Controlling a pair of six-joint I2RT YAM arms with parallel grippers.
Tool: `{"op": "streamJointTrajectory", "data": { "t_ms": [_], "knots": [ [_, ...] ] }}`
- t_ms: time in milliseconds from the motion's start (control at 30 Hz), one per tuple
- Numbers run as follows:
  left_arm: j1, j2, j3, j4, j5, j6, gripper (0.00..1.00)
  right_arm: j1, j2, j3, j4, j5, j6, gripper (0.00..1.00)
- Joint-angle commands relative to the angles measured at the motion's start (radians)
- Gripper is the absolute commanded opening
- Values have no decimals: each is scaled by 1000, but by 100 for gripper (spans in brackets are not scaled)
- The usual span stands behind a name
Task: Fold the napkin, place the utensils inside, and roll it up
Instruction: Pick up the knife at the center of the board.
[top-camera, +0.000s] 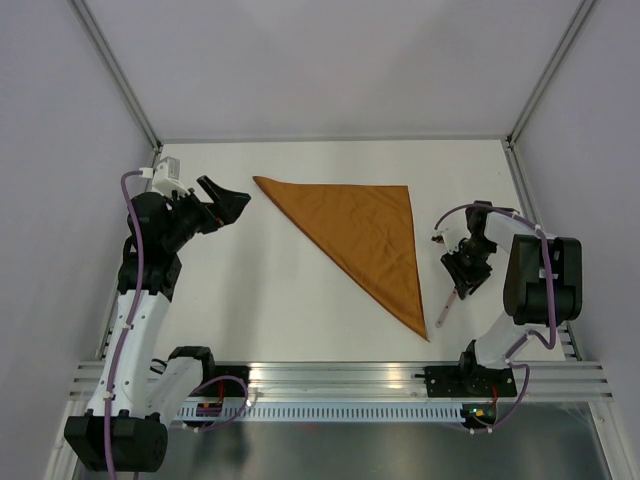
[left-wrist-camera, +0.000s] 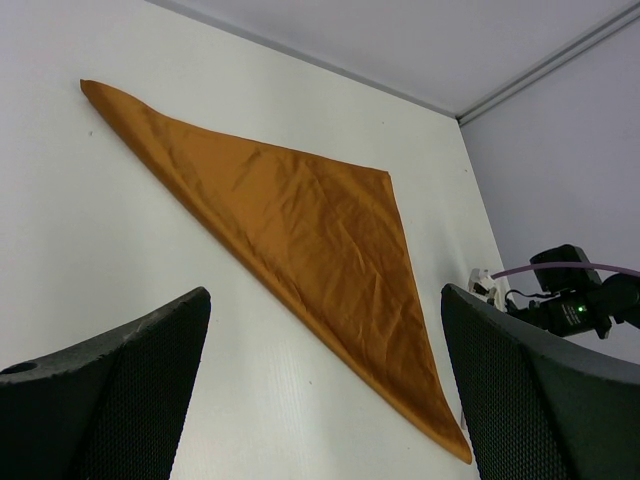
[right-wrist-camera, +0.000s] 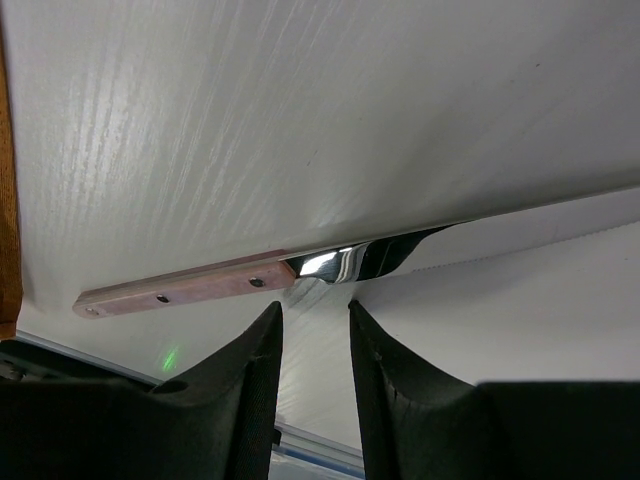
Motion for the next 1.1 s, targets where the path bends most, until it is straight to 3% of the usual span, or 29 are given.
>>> {"op": "streamJointTrajectory", "data": {
  "t_ms": [0, 733, 1067],
  "knots": [
    [4, -7, 18, 16, 14, -23, 100, 2, 49, 37, 73, 42, 32, 39],
    [4, -1, 17, 4, 2, -18, 100, 2, 248, 290, 118, 0, 123, 40],
    [4, 7, 20, -1, 2, -14, 100, 2, 75, 205, 16, -64, 86, 51]
  ]
}}
